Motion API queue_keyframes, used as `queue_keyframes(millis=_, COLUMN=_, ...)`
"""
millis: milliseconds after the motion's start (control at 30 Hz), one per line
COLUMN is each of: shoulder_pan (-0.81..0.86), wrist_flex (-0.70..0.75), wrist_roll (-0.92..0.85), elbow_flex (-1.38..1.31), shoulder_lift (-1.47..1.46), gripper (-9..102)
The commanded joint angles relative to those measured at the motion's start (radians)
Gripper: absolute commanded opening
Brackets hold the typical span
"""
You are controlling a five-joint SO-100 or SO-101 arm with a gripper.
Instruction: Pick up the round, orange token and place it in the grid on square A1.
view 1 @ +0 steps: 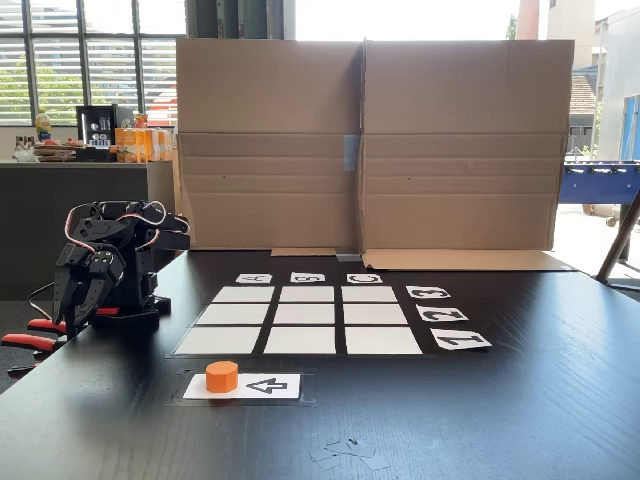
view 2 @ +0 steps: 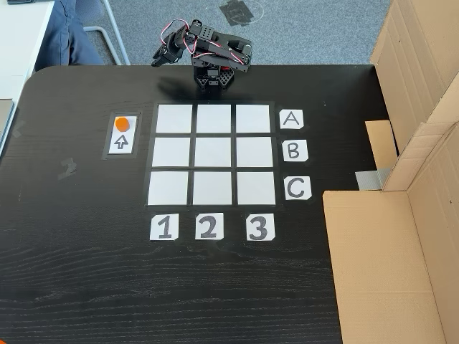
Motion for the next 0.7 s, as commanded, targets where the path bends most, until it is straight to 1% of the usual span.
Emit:
queue_keyframes(millis=0, shoulder_pan=0.078, wrist_flex=-0.029, wrist_roll=0.003, elbow_flex=-0.143, shoulder_lift=-0.183, gripper=12)
queue_keyframes(millis=267, shoulder_pan=0.069, wrist_flex=-0.025, wrist_roll=0.008, elbow_flex=-0.173, shoulder_lift=-0.232, gripper=12)
queue_keyframes(millis=667, shoulder_pan=0.035, wrist_flex=-0.031, wrist_roll=0.008, elbow_flex=-0.379, shoulder_lift=-0.489, gripper=12)
